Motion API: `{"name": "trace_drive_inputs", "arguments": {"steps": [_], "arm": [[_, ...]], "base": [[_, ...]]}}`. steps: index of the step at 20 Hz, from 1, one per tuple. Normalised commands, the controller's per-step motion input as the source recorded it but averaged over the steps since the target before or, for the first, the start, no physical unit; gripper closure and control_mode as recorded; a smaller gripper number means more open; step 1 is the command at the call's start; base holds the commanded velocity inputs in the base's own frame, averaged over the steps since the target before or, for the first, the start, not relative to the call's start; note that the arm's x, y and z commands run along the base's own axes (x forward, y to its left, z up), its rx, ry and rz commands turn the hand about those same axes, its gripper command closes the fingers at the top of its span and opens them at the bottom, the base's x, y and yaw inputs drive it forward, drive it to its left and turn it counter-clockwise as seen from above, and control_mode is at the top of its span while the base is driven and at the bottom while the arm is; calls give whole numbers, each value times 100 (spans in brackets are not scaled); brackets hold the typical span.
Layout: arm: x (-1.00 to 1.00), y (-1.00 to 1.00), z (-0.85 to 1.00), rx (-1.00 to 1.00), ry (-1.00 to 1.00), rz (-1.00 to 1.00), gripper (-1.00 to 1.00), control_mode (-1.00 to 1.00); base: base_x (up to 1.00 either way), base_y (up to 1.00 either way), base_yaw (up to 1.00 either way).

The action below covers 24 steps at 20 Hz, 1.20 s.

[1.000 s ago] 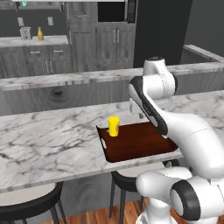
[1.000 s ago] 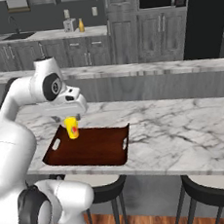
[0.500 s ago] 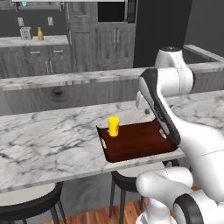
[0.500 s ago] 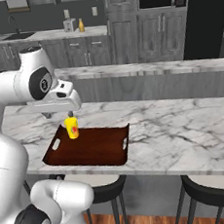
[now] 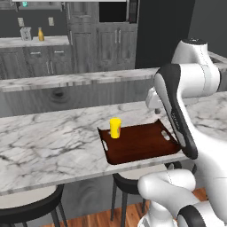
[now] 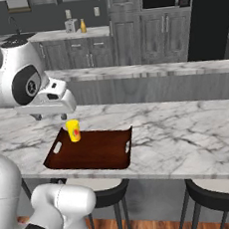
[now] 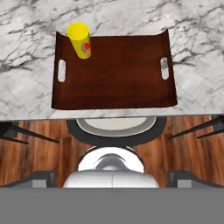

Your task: There is a tray on the dining counter. Grab the cup, mug, and pitcher and place them on the tray. The pitcher may be placed next to the tray if it cannot fit the tray.

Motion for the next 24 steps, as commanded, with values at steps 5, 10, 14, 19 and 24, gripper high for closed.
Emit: {"name": "trace_drive_inputs", "arguments": {"steps": [5,10,14,19,24], "arm": [[-44,-1,9,3,-6,0,-100,-100],[-40,0,15,0,-8,0,-100,-100],[-16,0,10,0,-1,0,-100,-100],[-18,0,0,0,0,0,-100,-100],[-10,0,0,0,0,0,-100,100]], "base": [[0,0,0],[0,0,0],[0,0,0],[0,0,0],[-43,9,0]]}}
